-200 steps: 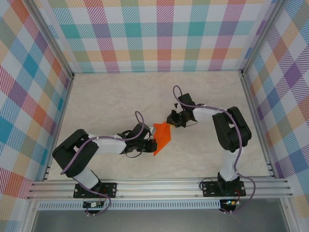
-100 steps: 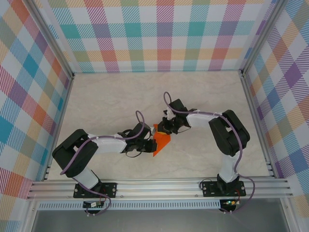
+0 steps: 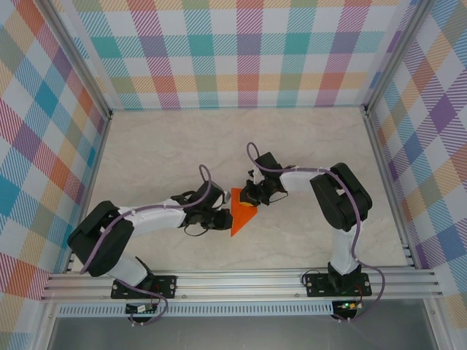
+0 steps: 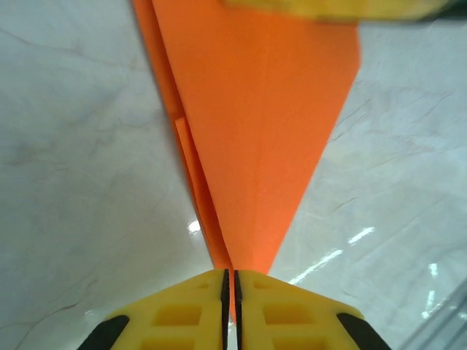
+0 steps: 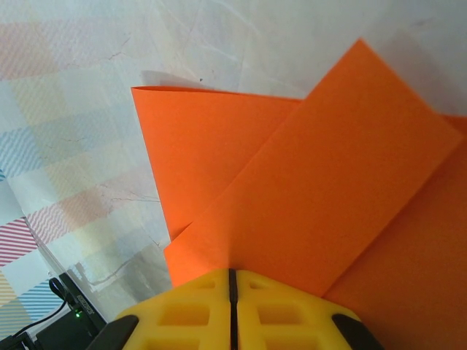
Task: Fold a paper plane with a square sheet of paper (pick it up from the middle)
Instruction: Fourth fold the wing at the center of the table.
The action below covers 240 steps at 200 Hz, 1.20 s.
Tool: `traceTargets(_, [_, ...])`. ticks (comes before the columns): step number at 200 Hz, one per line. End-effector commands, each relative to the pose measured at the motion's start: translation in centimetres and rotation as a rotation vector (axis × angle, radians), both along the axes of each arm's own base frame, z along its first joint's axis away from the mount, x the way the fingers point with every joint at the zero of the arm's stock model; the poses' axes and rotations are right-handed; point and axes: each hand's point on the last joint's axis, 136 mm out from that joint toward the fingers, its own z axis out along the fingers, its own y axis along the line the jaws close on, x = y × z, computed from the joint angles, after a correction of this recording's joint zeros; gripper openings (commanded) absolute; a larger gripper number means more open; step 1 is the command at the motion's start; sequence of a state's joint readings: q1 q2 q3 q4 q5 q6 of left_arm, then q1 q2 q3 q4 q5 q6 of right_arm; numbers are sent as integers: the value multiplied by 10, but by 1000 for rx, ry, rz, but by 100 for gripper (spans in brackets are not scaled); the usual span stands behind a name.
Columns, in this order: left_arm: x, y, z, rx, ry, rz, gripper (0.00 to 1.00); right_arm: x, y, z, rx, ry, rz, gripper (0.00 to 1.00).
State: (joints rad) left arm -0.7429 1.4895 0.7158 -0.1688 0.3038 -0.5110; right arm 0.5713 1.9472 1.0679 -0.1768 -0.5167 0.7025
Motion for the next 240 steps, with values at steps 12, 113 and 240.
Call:
traceTargets(12, [21, -27, 54, -207, 8, 48, 17, -12, -25, -37, -152, 72, -41, 9])
traceTargets(113, [4, -22, -22, -212, 252, 226, 18, -18, -27, -45, -157, 97, -54, 9])
traceTargets(240, [-36, 11, -13, -144, 217, 165, 21, -18, -31, -46, -174, 87, -61, 10])
